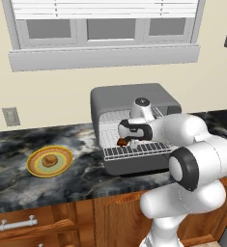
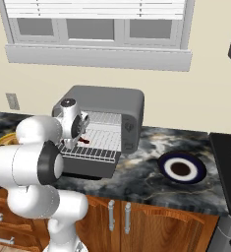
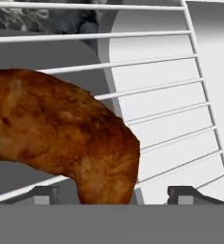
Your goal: Open the toaster oven door. Place the bread on the top rack in the toaster oven and place the chicken drumstick on the bottom rack.
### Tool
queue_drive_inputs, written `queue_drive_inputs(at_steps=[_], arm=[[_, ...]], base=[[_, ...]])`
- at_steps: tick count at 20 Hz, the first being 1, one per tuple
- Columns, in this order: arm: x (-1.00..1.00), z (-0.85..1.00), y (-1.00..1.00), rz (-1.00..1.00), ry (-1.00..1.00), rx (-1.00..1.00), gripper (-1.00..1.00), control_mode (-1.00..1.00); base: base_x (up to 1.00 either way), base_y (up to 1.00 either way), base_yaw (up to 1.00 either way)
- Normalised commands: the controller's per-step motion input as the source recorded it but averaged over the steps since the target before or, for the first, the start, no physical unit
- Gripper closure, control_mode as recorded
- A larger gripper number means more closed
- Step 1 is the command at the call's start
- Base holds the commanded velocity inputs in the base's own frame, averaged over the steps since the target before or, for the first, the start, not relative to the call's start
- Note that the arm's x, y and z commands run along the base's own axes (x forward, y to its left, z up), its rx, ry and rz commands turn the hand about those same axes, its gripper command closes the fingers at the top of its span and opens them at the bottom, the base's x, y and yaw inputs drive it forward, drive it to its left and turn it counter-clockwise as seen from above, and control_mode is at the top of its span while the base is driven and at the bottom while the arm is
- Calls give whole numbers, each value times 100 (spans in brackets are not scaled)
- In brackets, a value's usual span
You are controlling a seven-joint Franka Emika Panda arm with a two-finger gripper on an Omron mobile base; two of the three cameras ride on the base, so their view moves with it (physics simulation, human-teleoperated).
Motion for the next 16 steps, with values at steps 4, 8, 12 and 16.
queue_drive_inputs(at_steps=[4, 8, 12, 16], arm=[[0, 20, 0, 0, 0, 7, -100, -100], [-13, 25, 5, 0, 5, 8, -100, -100], [-33, 18, 8, -7, 4, 3, -100, -100], [-35, 19, 10, -28, 3, 1, -100, -100]], base=[[0, 0, 0], [0, 0, 0], [0, 0, 0], [0, 0, 0]])
